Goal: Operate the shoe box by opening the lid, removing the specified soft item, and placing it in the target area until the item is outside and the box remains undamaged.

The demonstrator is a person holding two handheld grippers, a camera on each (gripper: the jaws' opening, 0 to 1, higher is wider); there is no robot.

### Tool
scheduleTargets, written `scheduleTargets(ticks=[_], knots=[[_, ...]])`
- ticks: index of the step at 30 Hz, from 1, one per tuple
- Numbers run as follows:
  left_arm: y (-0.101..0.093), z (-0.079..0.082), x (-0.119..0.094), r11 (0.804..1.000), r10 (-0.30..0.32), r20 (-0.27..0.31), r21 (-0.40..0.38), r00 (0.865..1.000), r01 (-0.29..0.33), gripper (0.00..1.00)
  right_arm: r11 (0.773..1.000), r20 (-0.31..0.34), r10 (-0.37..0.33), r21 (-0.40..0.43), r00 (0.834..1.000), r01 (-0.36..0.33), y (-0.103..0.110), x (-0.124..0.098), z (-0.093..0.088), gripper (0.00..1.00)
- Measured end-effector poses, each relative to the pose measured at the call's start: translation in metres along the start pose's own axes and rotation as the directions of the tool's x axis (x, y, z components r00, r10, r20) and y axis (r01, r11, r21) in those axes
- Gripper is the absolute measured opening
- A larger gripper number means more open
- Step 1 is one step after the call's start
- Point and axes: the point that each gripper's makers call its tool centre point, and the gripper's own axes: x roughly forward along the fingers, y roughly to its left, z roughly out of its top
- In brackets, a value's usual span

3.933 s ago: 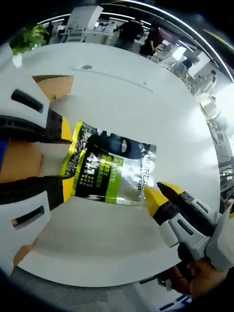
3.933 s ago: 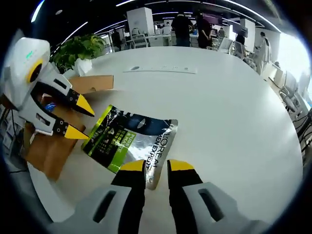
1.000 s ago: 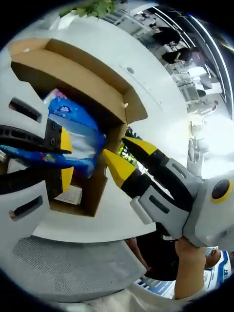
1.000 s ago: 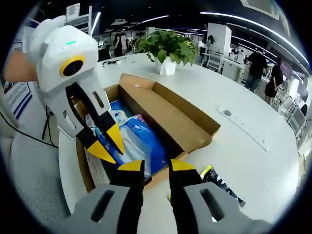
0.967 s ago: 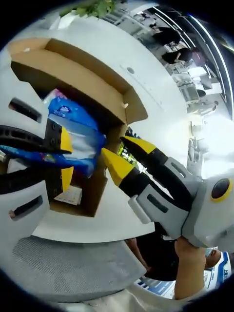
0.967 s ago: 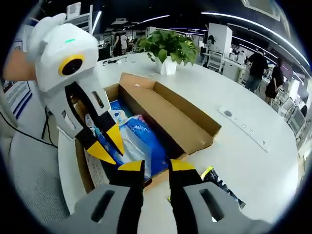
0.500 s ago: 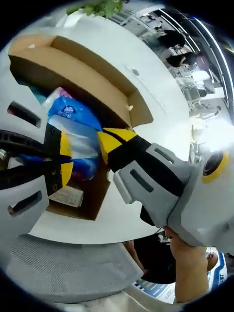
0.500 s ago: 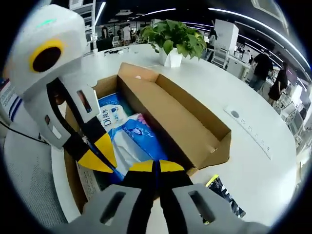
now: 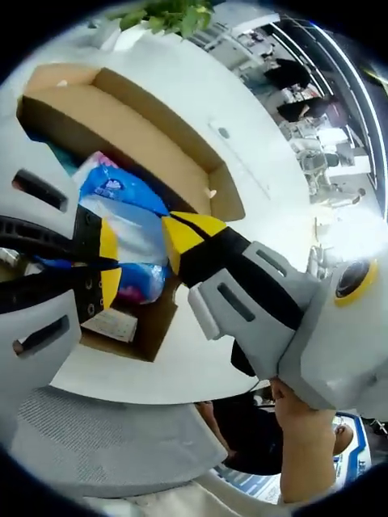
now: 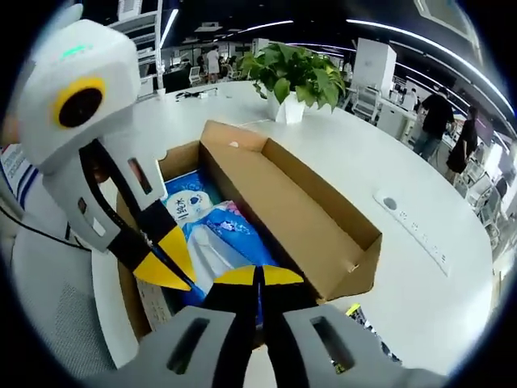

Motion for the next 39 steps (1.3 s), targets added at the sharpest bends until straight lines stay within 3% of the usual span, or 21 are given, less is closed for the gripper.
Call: scheduleTargets(ticks=[18, 25, 31, 39], knots=[[-0.001, 0.025, -0.039, 0.999, 0.036, 0.058, 0.006, 0.998, -0.036, 0.0, 1.0, 0.064, 0.009, -0.021, 0.998, -0.008, 0.003, -0.025, 0.04, 0.0], [-0.007, 0.044, -0.051, 0.999, 0.038, 0.095, 0.023, 0.995, -0.041, 0.0, 1.0, 0.089, 0.004, -0.026, 0.996, -0.002, 0.001, -0.041, 0.051, 0.0], [-0.013, 0.065, -0.057, 0.999, 0.038, 0.139, -0.014, 0.99, -0.036, 0.0, 1.0, 0.111, -0.012, -0.019, 0.994, 0.015, -0.01, -0.059, 0.057, 0.0], [-0.028, 0.097, -0.054, 0.999, 0.007, 0.171, 0.047, 0.985, -0.015, 0.0, 0.999, 0.125, -0.04, -0.007, 0.991, 0.042, -0.027, -0.083, 0.054, 0.0]])
